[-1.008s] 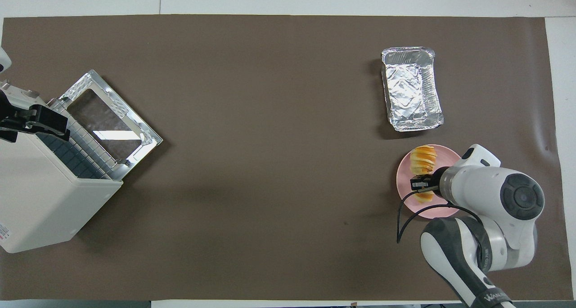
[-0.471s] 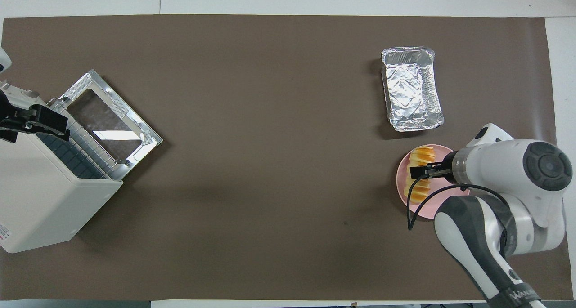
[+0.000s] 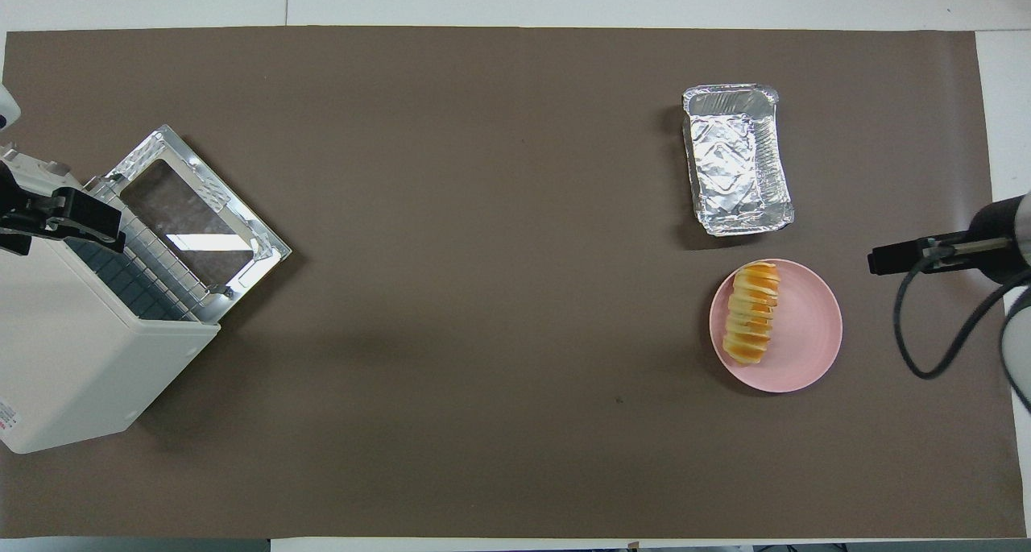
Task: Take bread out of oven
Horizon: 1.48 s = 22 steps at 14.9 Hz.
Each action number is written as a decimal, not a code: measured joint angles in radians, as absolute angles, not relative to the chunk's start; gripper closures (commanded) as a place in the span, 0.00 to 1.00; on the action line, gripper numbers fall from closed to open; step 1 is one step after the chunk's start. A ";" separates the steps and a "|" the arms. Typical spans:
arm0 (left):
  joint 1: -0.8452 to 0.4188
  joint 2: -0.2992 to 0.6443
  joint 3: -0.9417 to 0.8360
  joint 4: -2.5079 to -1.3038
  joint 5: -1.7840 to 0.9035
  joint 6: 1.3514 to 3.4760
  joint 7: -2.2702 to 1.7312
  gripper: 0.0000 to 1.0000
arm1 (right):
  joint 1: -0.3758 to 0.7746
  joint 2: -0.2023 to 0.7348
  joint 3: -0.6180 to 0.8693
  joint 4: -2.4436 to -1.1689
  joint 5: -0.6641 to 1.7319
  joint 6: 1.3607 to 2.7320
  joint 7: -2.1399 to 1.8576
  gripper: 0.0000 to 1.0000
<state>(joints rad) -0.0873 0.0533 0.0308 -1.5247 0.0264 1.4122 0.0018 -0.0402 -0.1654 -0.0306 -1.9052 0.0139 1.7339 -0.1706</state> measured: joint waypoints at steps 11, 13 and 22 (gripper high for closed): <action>-0.087 0.053 0.031 -1.525 0.026 1.412 0.002 0.00 | -0.091 -0.159 -0.032 -1.584 -0.033 1.286 -0.306 0.00; -0.087 0.053 0.031 -1.525 0.026 1.412 0.002 0.00 | -0.091 -0.145 -0.032 -1.603 -0.038 1.333 -0.308 0.00; -0.087 0.053 0.031 -1.525 0.026 1.412 0.002 0.00 | -0.098 -0.072 -0.033 -1.615 -0.038 1.398 -0.296 0.00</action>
